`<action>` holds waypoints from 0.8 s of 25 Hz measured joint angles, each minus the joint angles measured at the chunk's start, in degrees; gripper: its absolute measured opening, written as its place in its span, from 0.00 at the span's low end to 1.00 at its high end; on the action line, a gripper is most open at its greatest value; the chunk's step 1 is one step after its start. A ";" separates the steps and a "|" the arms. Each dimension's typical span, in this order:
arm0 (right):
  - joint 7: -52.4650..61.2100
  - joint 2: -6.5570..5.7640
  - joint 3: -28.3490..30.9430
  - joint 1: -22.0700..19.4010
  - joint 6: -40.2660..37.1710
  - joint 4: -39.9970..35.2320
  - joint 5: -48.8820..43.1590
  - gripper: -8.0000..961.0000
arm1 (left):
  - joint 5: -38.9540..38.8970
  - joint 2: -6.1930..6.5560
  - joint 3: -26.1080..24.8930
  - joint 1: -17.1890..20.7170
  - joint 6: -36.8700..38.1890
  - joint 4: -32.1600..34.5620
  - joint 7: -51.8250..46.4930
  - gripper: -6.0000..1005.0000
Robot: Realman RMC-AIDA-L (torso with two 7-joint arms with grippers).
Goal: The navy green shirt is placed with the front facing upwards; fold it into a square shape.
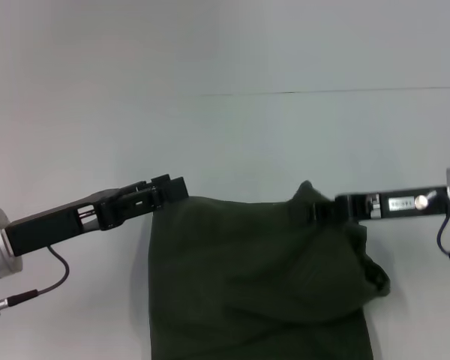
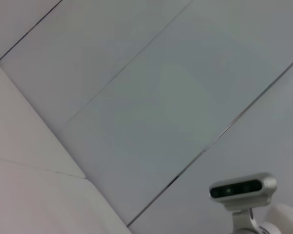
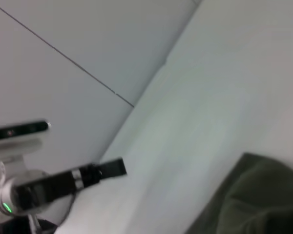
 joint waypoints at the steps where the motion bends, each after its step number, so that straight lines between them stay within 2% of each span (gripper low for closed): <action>1: -0.30 0.05 0.02 -0.16 0.32 0.62 -0.68 0.03 | 0.00 0.00 0.02 -0.05 -0.05 0.00 -0.15 0.90; 7: -0.81 0.17 0.01 -1.74 1.74 2.10 -2.49 0.03 | 0.02 0.00 0.24 -0.13 -0.68 0.00 -0.54 0.90; 14: -1.22 -0.08 -0.19 -2.49 -0.27 2.50 -2.66 0.03 | 0.03 -0.04 0.36 -0.34 -0.76 0.00 -0.67 0.90; 20: -1.43 -0.89 -0.02 -3.78 -1.47 2.25 -2.91 0.04 | 0.02 -0.05 0.18 -0.81 -0.76 -0.75 -0.81 0.90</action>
